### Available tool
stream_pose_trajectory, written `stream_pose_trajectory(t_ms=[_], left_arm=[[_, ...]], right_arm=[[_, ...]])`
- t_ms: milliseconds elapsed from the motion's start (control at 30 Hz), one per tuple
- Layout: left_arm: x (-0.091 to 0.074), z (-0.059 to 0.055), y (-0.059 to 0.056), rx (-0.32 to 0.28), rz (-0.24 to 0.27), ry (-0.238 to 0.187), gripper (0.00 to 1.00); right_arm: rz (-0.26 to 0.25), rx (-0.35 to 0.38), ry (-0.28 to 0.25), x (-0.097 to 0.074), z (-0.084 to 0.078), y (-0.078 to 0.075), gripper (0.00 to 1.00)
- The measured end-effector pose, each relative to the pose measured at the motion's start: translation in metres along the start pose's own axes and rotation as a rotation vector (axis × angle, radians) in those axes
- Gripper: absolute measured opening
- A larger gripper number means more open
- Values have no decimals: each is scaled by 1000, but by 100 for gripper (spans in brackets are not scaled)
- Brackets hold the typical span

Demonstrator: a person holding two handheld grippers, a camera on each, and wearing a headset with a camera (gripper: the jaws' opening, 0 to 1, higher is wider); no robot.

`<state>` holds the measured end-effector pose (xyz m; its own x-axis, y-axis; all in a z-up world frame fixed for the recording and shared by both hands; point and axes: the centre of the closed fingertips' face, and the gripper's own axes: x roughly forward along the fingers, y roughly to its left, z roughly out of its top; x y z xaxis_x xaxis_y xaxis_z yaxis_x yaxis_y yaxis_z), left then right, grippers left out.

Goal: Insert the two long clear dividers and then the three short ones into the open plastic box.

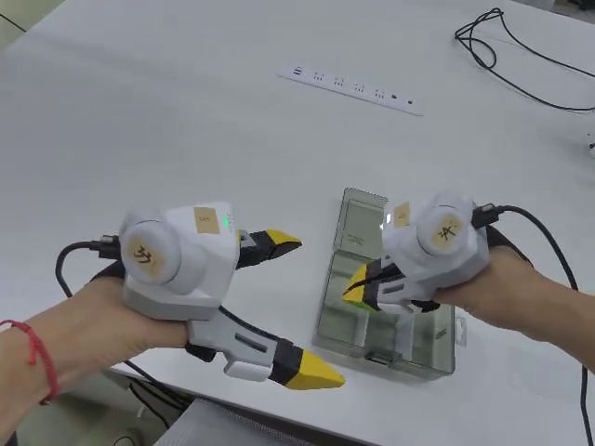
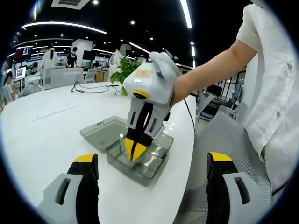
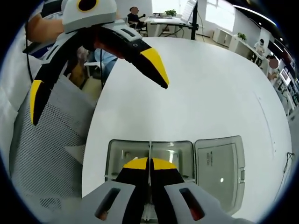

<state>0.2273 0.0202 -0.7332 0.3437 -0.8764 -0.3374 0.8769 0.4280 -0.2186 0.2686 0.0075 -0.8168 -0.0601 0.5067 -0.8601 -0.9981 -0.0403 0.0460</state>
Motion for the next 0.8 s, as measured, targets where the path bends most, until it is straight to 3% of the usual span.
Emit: stream_pose_trajectory(t_ms=[267,533,800], left_arm=[[-1,0,0,1,0,1,99],[-1,1,0,3,0,3,98],[-4,5,-2,9,8,6,98]], right_arm=[[-7,-13,23,1,-2,0,2],[-9,9,10,0,-2,1,3],[-29,73,-76,-18,12,-1,10]])
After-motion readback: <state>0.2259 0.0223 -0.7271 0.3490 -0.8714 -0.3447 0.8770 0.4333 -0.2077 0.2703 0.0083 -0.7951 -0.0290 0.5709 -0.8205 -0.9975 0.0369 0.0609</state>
